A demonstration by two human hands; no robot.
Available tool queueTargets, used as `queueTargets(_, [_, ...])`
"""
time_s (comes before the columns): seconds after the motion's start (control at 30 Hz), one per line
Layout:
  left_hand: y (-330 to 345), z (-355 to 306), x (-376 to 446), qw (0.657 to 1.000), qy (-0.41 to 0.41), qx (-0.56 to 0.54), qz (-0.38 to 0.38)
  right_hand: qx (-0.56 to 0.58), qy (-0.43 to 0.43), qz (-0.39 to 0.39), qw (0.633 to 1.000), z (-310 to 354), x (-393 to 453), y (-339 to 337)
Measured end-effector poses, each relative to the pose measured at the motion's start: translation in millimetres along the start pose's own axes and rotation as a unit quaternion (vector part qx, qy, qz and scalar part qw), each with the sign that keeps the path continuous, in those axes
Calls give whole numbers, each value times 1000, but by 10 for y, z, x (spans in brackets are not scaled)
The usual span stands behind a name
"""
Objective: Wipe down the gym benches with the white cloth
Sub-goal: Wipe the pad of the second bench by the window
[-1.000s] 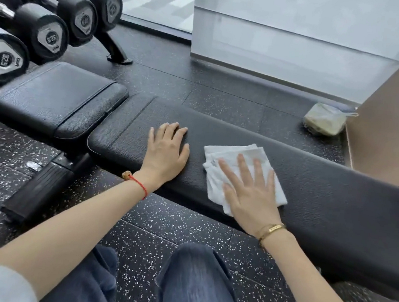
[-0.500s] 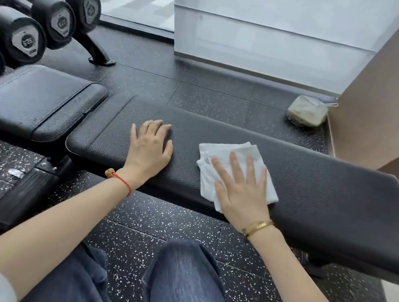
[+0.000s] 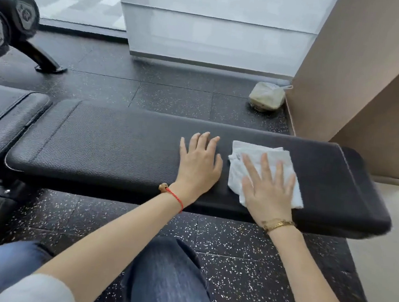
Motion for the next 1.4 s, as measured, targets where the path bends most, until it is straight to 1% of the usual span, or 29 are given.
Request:
queueTargets(0.03, [56, -86, 13, 1000, 5, -1, 6, 1, -5, 4, 1000, -92, -92, 19])
queueTargets(0.1, [143, -225, 30, 1000, 12, 1, 19, -3, 17, 12, 1000, -356, -161, 31])
queueTargets(0.2, [248, -368, 26, 999, 21, 17, 35, -20, 101, 9, 995, -877, -44, 12])
queueTargets(0.3, [318, -417, 17, 998, 25, 44, 34, -11, 176, 35, 984, -1317, 196, -24])
queueTargets(0.4, [336, -429, 18, 998, 21, 56, 27, 7, 207, 48, 977, -1504, 532, -80])
queueTargets(0.47, [335, -444, 18, 998, 20, 57, 26, 20, 204, 59, 977, -1468, 755, -135])
queueTargets(0.53, [340, -448, 15, 998, 19, 55, 27, 25, 183, 67, 981, -1311, 895, -174])
queueTargets(0.6, [342, -450, 14, 998, 17, 60, 24, 30, 133, 63, 989, -1068, 911, -182])
queueTargets(0.67, [344, -447, 17, 998, 16, 64, 24, 20, 64, 42, 997, -851, 767, -117])
queueTargets(0.73, [346, -445, 16, 997, 16, 66, 22, 5, 18, 18, 1000, -825, 546, -31])
queueTargets(0.77, [347, -444, 13, 997, 16, 67, 22, 0, 15, 13, 1000, -908, 461, -1])
queueTargets(0.87, [345, -448, 7, 997, 16, 72, 23, -4, 69, 20, 997, -1359, 423, 5])
queueTargets(0.97, [341, -462, 1, 997, 16, 76, 23, -5, 134, 33, 990, -1779, 691, -44])
queueTargets(1.07, [342, -468, 1, 997, 15, 77, 23, 19, 165, 66, 984, -1993, 980, -123])
queueTargets(1.13, [343, -465, 2, 997, 16, 75, 21, 22, 165, 74, 983, -2039, 1037, -125])
queueTargets(1.2, [342, -462, 3, 997, 13, 73, 21, 16, 157, 64, 985, -2031, 939, -123])
queueTargets(1.4, [357, -452, 13, 997, 9, 71, 21, -15, 115, 24, 993, -1924, 148, -10])
Point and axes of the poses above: each hand's wrist, its own x-axis towards the middle knuckle, its own y-axis out of the palm, z = x × y, the point moved 2 cm from there along x, towards the middle knuckle, and after that the axes turned 5 degrees about -x, right-handed, at the moved point
